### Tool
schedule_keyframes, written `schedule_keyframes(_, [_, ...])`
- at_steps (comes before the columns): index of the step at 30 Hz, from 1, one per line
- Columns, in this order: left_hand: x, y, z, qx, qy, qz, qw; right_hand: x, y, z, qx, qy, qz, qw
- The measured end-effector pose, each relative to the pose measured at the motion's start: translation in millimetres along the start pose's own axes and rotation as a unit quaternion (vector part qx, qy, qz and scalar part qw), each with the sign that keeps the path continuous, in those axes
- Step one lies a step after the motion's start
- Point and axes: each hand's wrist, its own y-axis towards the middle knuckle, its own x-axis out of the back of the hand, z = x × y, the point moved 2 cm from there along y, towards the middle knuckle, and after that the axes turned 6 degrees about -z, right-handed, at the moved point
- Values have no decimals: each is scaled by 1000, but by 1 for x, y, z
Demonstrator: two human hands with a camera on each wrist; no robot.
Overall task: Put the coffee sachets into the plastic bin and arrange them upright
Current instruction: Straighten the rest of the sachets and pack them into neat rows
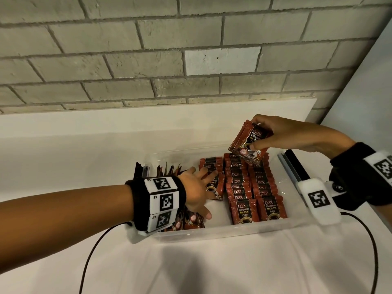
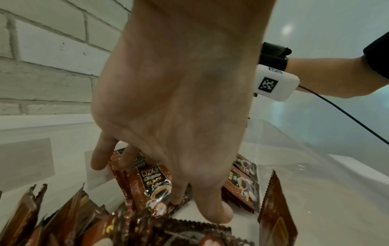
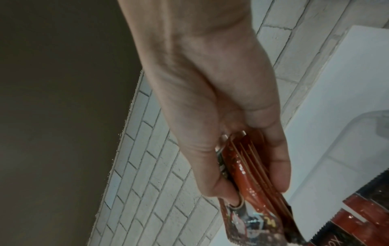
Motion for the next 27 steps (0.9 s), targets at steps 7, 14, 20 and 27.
schedule_keyframes(7, [0,-5,-1,11,-25,-2,1000,-5,3,3,-2,-12,34,999])
schedule_keyframes(14, [6,-25,10,24,-103,13,994,-42,19,9,-19,-104,125,986])
schedule_keyframes(20, [-11,-33,20,39,-106,40,993,-96,36,17,-14,-257,201,945])
schedule_keyframes(27, [-8,-36,23,39,-119,-8,992,-120,48,25,30,-350,203,914])
